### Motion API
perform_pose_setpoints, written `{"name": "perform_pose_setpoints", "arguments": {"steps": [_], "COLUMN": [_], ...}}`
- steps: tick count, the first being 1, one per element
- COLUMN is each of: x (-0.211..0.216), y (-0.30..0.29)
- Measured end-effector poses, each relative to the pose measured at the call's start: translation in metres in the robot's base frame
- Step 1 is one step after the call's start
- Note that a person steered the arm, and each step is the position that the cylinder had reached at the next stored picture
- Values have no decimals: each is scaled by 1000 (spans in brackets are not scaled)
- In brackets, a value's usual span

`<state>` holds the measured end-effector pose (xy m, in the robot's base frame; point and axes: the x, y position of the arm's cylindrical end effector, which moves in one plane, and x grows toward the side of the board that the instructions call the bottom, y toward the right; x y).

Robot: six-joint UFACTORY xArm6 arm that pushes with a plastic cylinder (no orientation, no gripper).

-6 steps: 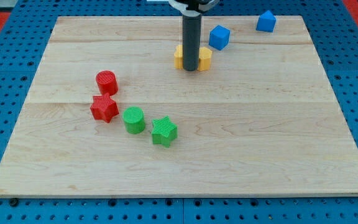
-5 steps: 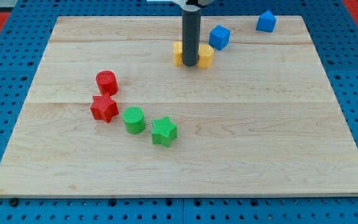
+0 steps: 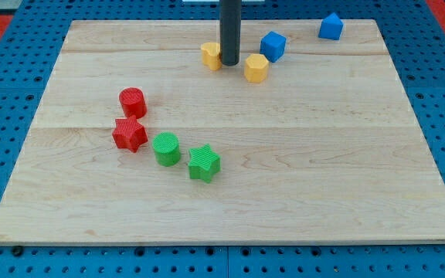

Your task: Move the yellow heart vertical to the green circle

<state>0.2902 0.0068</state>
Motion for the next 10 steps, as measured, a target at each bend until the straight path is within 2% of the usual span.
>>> {"name": "perform_pose_setpoints", "arguments": {"steps": [1,3,5,7,9,10], "x": [-30,-37,-68,-18,-7,22], "y": [-22,-43,-67,-61,-61,-61]}}
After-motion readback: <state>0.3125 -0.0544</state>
